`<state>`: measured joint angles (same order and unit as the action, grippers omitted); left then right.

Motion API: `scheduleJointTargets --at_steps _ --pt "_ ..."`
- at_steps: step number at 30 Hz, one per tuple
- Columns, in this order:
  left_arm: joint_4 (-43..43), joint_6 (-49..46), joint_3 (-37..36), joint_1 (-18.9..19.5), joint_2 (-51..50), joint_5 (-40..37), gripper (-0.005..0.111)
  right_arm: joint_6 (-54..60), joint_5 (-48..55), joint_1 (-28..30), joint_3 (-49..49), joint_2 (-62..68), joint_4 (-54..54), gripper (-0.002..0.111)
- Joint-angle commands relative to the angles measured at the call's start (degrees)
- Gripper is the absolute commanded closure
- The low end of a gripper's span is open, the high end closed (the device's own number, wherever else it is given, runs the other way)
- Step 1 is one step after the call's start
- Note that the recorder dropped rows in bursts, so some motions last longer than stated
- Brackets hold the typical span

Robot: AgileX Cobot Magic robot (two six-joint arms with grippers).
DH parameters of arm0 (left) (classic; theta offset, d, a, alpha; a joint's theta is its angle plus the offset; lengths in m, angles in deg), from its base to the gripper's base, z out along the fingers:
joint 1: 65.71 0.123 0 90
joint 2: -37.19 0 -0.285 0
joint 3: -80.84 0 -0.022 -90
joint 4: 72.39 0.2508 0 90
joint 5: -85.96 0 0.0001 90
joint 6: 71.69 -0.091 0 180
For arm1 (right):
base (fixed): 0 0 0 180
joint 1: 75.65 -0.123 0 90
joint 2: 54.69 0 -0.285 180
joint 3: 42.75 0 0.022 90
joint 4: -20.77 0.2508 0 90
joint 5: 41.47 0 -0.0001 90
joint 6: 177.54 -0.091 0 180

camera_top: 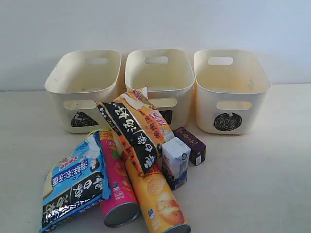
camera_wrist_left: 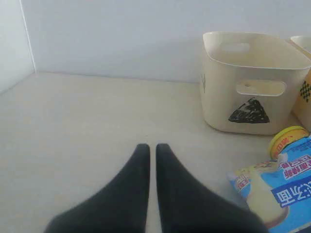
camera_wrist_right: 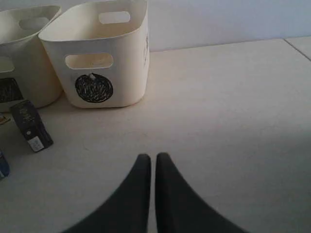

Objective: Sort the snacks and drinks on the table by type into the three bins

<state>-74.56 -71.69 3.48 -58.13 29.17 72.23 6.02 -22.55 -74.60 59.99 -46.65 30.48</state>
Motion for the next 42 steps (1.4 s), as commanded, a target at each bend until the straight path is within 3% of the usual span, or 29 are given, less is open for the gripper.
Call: scheduleJointTargets --at_steps 1,11,17,25,32,37,42 --pt "0.1 0.4 0.1 -0.3 0.2 0.3 0.103 2.6 -4.8 0.2 0.0 -0.2 -0.6 0.108" --pt "0.1 0.4 0.1 -0.3 0.2 0.3 0.103 -7.0 -37.3 0.2 0.0 -0.2 5.0 0.108" --pt "0.1 0.4 0.1 -0.3 0.2 0.5 0.103 -17.2 -43.1 0.2 0.0 -0.2 1.9 0.108" --pt "0.1 0.4 0.1 -0.7 0.2 0.5 0.103 -21.6 -41.5 0.2 15.8 9.7 -10.8 0.108" --pt "0.1 0.4 0.1 -2.3 0.2 0.5 0.103 -22.5 -29.3 -0.9 31.2 28.4 -17.7 0.108" --pt "0.1 0.4 0.1 -2.3 0.2 0.4 0.103 -22.0 -18.9 -6.1 39.1 39.6 -25.5 0.108" --pt "0.1 0.4 0.1 -2.3 0.2 0.4 0.103 -15.5 -10.0 -15.7 44.4 48.8 -25.6 0.108"
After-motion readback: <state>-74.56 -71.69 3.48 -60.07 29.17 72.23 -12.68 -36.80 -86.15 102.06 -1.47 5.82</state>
